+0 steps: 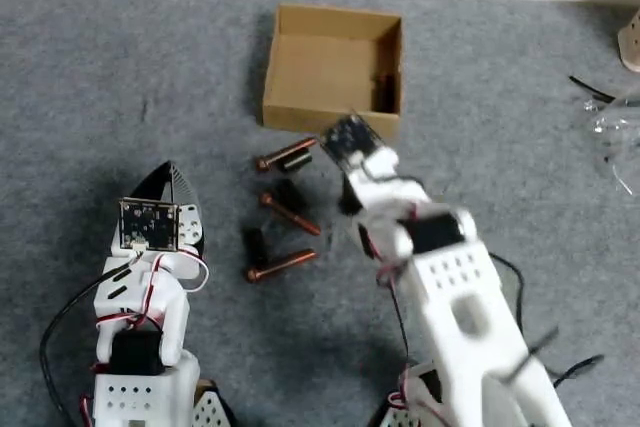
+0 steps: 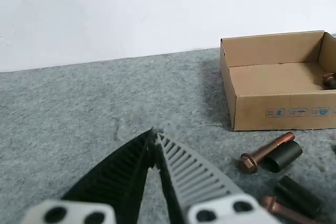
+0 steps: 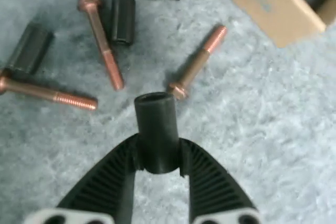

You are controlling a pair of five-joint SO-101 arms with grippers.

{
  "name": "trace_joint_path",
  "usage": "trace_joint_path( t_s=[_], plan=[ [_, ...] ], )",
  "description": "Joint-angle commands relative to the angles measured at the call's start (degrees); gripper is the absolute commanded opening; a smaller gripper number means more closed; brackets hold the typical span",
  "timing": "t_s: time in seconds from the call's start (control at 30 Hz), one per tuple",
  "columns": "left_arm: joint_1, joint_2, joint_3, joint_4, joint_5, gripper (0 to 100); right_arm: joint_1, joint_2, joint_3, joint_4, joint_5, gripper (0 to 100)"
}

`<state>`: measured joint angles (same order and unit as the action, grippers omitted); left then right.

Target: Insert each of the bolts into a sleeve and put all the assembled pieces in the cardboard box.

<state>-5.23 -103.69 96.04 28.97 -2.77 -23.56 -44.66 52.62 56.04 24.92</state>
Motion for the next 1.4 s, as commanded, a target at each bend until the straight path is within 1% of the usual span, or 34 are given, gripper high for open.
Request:
trace_joint_path(
  t_s=[0.0,0.27,0.43,0.53,0.63,0.73,0.87,0.93,1.0,1.1,1.23,1.37],
  plan=[
    [-0.48,-0.48,1.1,-1.23,-0.09,1,2.15,-13.49,7.34,-2.33,-0.79,0.5],
    [-0.22,-0.48,1.1,-1.23,0.18,1,11.03,-40.22,25.27,-2.07,-0.7,0.5],
    [3.65,-0.48,1.1,-1.23,0.26,1,13.14,-52.53,32.31,-1.1,-0.7,0.5],
    [4.62,-0.48,1.1,-1.41,0.26,1,13.41,-57.98,35.65,-0.22,-0.7,0.5],
    [4.62,-0.4,1.1,-2.81,0.35,1,13.41,-61.05,38.64,-0.31,-2.2,0.5],
    [4.88,-0.4,0.57,-2.81,0.44,1,13.41,-60.44,39.69,-0.4,-4.04,0.5],
    [8.92,-0.31,0.57,-2.73,0.35,1,13.41,-60.44,41.1,-2.95,-5.01,0.5],
    [9.45,0.92,0.57,-2.9,0.35,2,13.41,-60.44,42.15,-3.47,-5.01,0.5],
    [10.24,4.53,-0.31,-3.6,0.35,3,13.41,-60.44,42.33,-3.47,-5.01,0.5],
    [12.88,14.37,-4.44,-5.01,0.26,4,13.41,-60.44,42.33,-3.47,-5.01,0.5],
    [14.37,33.8,-12.35,-8.79,0.18,4,13.41,-60.44,42.68,-3.47,-5.01,0.5],
    [14.02,55.87,-19.12,-17.14,0.26,4,13.41,-60.44,42.68,-3.47,-5.1,0.5]
  ],
)
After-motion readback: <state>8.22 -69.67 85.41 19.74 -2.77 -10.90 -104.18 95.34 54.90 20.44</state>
